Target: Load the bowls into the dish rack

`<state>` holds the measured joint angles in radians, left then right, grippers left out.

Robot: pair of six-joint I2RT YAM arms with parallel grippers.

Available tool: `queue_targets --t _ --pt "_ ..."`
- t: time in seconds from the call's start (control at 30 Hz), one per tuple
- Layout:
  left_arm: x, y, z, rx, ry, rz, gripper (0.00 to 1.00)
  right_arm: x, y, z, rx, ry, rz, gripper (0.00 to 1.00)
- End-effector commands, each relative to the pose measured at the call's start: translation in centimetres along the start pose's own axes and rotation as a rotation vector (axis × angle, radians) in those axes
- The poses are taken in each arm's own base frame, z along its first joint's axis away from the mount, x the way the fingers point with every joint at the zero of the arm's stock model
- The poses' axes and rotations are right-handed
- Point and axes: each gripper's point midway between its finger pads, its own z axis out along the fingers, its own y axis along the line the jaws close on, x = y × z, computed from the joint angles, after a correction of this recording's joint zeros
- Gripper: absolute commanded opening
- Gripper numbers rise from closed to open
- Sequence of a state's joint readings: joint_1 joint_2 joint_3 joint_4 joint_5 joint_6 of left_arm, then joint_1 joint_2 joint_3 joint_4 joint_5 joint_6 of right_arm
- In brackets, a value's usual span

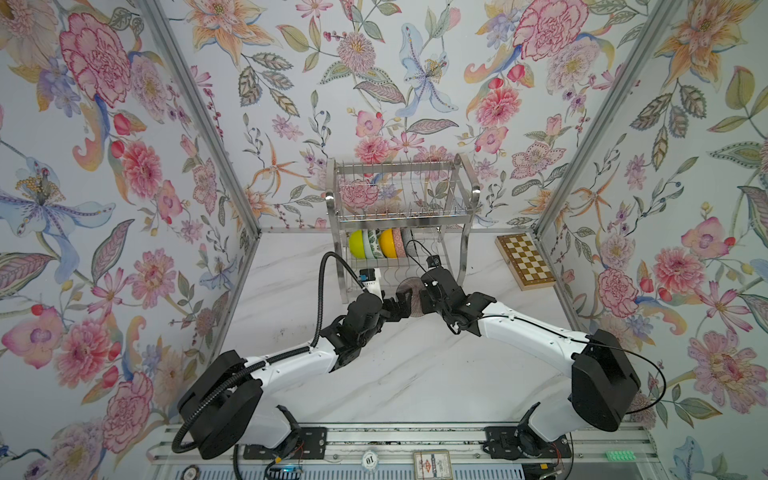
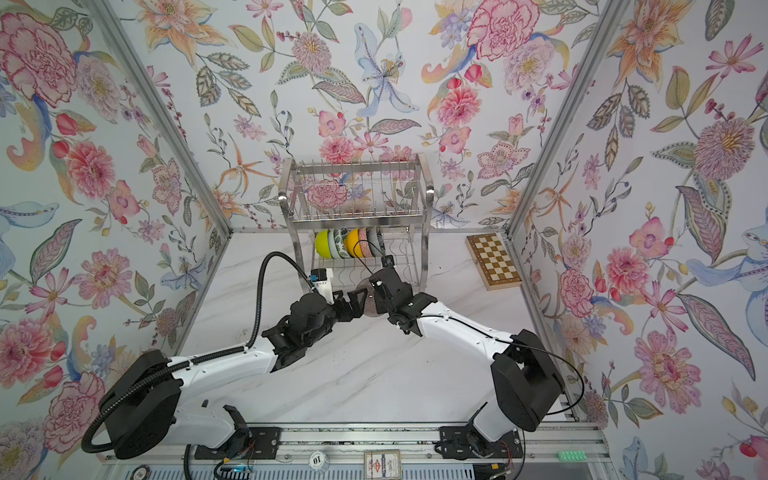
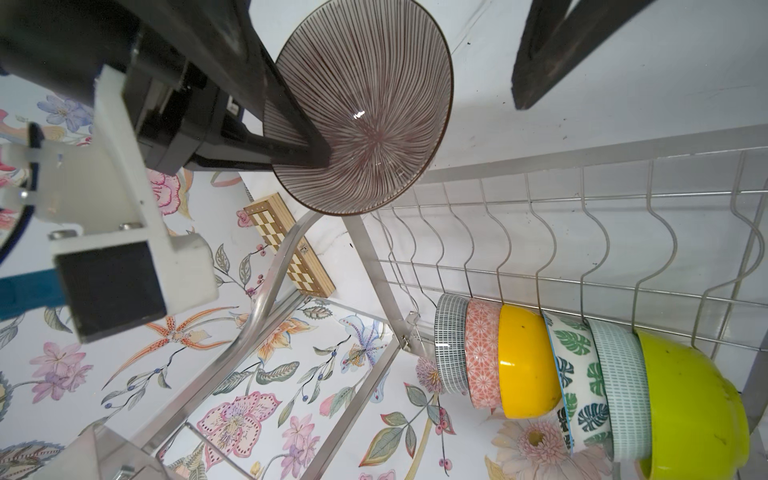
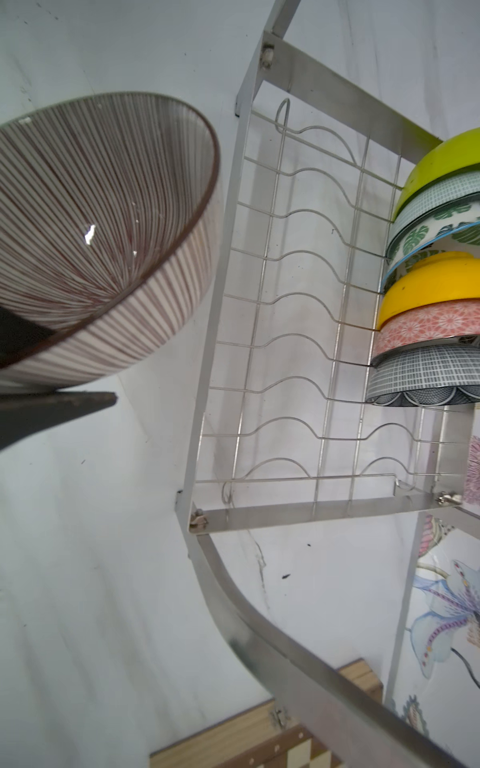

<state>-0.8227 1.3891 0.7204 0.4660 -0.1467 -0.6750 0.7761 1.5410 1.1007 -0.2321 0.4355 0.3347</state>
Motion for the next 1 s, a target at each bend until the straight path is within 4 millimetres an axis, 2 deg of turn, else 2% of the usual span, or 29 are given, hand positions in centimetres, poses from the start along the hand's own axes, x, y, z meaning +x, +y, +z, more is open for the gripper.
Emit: queue_targets --t 0.0,0.3,0.5,0.7,0.87,0.97 --pt "-2.7 -1.7 -0.2 0.026 -0.082 0.013 0.93 -5.1 1.2 -1.4 -0.01 -0.161 0.032 0.0" --pt "-2.7 -0.3 0.3 -0.043 -0.102 -0.013 0.79 -8.0 2.3 -4.0 -0.091 -0.265 0.102 0.0" --pt "-2.6 -0.4 0.6 -0.031 -0.107 -0.03 0.62 -9.9 2.3 -5.8 -0.133 -0.325 0.145 0.0" --pt "-2.9 -0.2 0.8 -0.026 -0.112 -0.034 0.59 -11.2 3.1 -7.6 -0.237 -0.39 0.199 0.0" --pt "-3.5 -0.3 0.7 -0.005 -0.125 -0.039 0.44 -11.3 3.9 -7.9 -0.292 -0.389 0.209 0.0" --pt "-3.7 -0.6 0.6 0.024 -0.132 -0.044 0.24 -11.1 4.2 -8.0 -0.322 -0.397 0.219 0.0"
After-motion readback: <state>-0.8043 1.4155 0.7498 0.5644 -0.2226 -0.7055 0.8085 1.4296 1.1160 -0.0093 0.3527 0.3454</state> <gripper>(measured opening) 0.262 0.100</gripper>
